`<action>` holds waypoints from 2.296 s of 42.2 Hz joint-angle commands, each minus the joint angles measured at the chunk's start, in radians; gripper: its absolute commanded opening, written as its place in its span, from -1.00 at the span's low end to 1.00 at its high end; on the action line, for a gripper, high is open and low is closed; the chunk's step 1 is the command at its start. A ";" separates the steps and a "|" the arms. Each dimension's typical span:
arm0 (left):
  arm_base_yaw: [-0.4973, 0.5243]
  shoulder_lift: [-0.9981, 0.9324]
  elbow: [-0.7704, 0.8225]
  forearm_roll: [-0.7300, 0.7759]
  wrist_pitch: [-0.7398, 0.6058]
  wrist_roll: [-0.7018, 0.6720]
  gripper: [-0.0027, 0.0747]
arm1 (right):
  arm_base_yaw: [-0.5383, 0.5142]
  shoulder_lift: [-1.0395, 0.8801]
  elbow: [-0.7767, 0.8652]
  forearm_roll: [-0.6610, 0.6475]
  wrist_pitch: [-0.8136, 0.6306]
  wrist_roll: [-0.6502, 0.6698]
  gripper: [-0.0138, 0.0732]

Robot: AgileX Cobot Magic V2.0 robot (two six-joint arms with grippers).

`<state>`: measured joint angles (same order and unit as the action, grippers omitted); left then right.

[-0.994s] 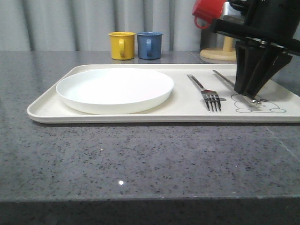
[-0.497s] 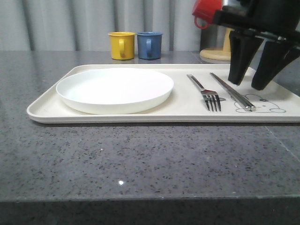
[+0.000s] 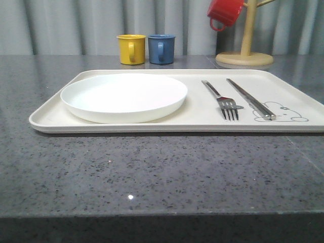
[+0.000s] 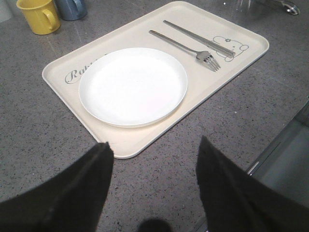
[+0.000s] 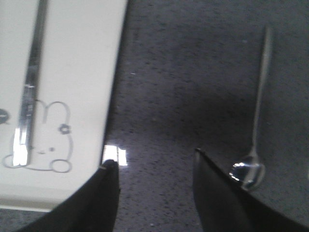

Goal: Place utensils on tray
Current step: 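Move the right gripper to the metal spoon and grasp it, then lay the spoon on the tray beside the chopsticks with the right gripper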

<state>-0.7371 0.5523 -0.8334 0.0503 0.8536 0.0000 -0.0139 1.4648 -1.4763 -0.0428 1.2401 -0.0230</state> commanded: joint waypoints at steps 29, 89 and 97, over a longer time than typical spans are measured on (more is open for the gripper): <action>-0.010 0.004 -0.024 0.002 -0.072 -0.008 0.08 | -0.254 0.282 -0.018 -0.009 -0.132 -0.044 0.41; -0.010 0.004 -0.024 0.002 -0.072 -0.008 0.08 | 0.159 0.195 -0.052 0.295 -0.067 -0.019 -0.71; -0.010 0.004 -0.024 0.002 -0.072 -0.008 0.08 | 0.160 0.240 -0.052 0.241 -0.140 0.121 -0.71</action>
<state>-0.7371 0.5523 -0.8334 0.0503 0.8536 0.0000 0.1502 1.7281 -1.4964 0.2243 1.1530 0.0319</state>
